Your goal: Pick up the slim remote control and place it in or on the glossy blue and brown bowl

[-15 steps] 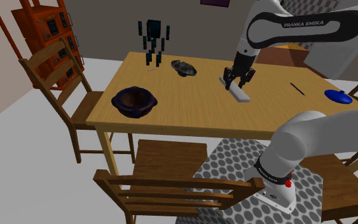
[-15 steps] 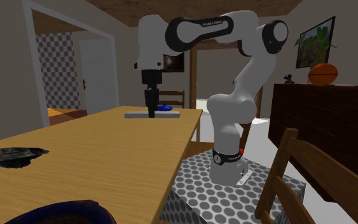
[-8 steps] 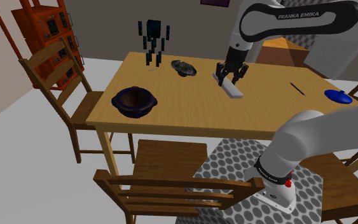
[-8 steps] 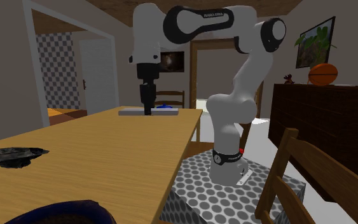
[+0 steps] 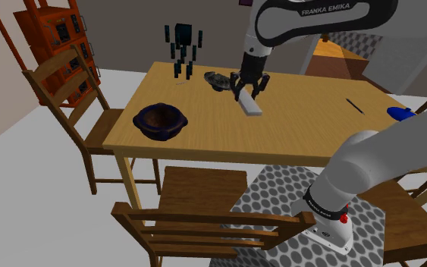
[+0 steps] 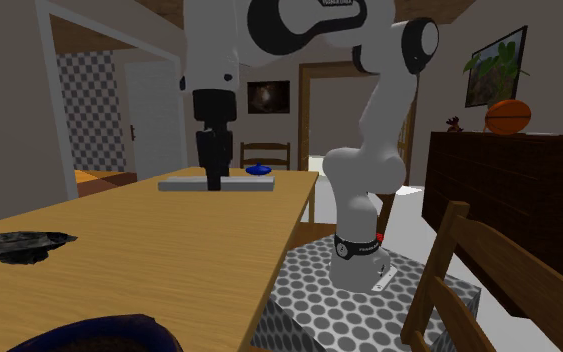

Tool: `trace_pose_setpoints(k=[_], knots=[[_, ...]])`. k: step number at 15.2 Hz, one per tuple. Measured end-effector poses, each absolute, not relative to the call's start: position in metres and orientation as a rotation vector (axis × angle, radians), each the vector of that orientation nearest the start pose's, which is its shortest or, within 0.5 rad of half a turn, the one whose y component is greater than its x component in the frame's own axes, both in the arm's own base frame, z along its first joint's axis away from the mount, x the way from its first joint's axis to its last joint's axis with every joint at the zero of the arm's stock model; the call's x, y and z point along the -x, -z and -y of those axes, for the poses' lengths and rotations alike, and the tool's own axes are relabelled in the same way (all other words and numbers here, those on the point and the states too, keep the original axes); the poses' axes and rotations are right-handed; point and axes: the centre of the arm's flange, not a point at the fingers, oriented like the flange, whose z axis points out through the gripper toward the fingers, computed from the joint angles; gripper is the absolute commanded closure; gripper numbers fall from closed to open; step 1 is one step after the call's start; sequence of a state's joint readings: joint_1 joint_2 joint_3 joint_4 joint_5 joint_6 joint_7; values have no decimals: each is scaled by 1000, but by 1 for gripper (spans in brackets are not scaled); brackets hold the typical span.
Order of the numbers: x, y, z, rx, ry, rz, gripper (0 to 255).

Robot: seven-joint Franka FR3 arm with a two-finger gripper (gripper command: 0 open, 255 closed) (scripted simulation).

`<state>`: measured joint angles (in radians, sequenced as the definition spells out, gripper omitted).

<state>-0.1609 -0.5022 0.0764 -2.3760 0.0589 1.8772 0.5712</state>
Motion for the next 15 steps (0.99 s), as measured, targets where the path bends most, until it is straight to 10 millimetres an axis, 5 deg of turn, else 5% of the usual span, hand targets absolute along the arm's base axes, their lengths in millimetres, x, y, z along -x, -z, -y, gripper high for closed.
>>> trace_pose_setpoints(k=[15], knots=[[-541,-508,-110,2942,-4,-1045,255]])
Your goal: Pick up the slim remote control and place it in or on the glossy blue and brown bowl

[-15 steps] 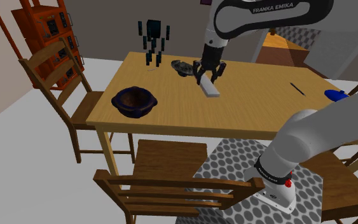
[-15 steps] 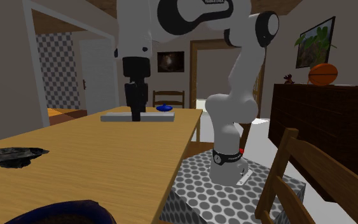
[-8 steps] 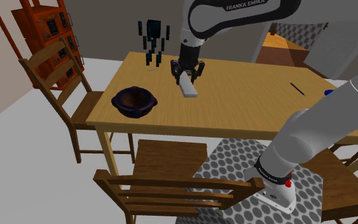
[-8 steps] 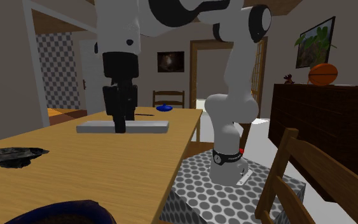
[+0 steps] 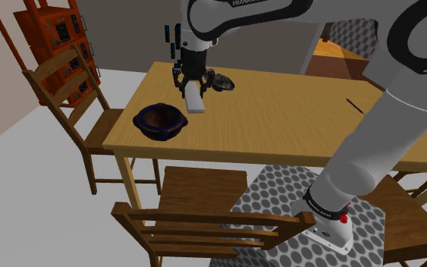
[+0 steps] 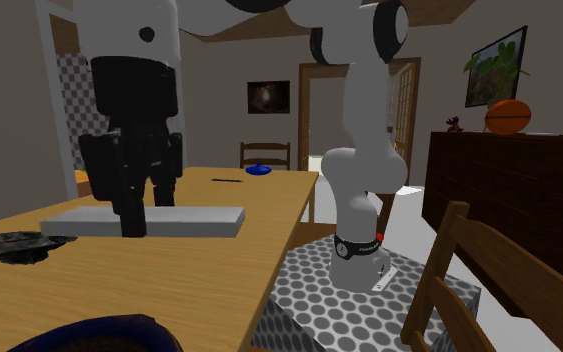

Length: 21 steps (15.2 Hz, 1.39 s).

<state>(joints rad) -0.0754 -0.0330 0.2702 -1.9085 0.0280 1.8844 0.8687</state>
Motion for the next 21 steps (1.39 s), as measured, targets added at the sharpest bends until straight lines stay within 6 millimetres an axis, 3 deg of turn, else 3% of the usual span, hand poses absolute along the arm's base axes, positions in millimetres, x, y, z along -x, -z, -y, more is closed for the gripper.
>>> trace_pose_setpoints(k=[6,9,21], knots=[[-594,-508,-172,2942,-4,-1043,255],[-618,-505,-192,2942,-5,-1044,255],[-624,-445,-196,2942,-5,-1046,255]])
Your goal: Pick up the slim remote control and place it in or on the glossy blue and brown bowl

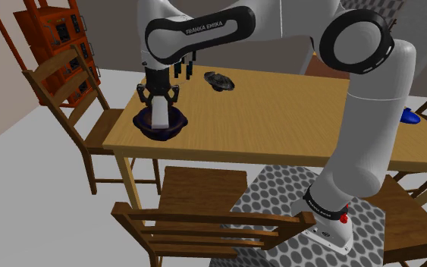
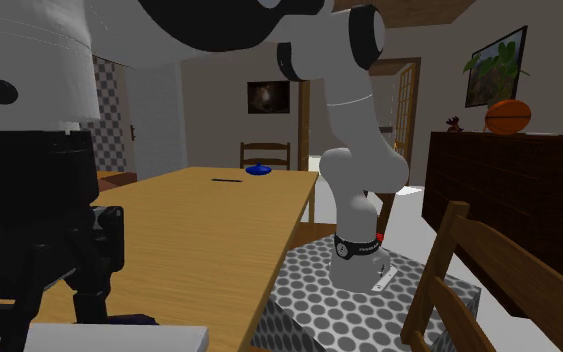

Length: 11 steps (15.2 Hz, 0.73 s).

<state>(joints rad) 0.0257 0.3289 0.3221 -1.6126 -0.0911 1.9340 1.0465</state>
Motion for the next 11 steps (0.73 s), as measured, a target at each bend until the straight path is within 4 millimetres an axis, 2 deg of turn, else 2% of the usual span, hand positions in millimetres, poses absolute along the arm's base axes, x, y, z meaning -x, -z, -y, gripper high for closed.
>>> trace_pose_setpoints(k=[3,8,9,11], knots=[[-623,-434,-196,2941,-4,-1046,255],[-624,-433,-196,2940,-2,-1047,255],[-624,-433,-196,2940,-2,-1046,0],[-624,-433,-197,2941,-3,-1046,0]])
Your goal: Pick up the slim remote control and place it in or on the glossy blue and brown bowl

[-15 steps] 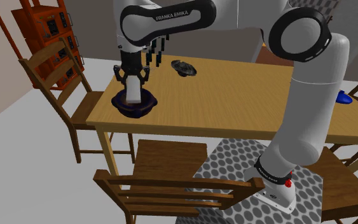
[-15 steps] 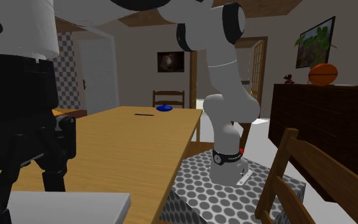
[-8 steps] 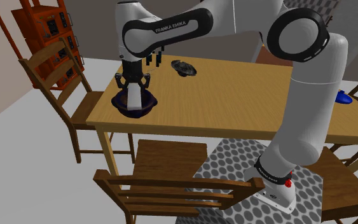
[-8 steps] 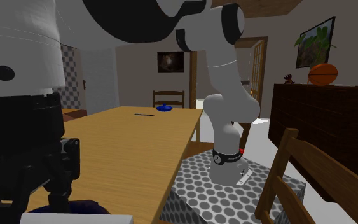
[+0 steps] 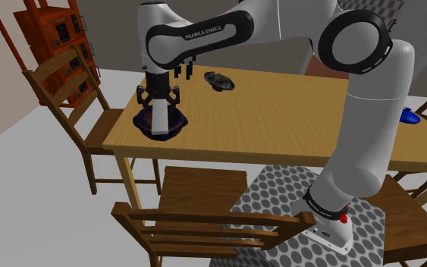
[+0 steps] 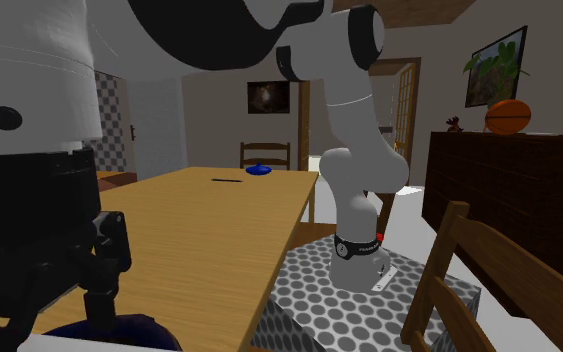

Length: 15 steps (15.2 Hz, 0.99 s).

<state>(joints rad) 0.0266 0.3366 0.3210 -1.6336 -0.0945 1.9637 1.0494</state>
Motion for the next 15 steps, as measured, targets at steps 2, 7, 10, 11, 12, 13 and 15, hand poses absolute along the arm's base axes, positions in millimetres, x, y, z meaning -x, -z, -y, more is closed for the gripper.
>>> trace_pose_setpoints(k=[2,7,10,11,12,13,15], knots=[[-624,-433,-197,2941,-4,-1046,0],[-625,-462,-196,2940,-2,-1046,0],[-623,-481,-195,2941,-2,-1046,0],[-623,-482,-195,2941,-3,-1046,0],[-624,-482,-196,2941,-3,-1046,0],[-624,-482,-196,2941,-3,-1046,0],[-624,-483,-196,2941,-4,-1046,0]])
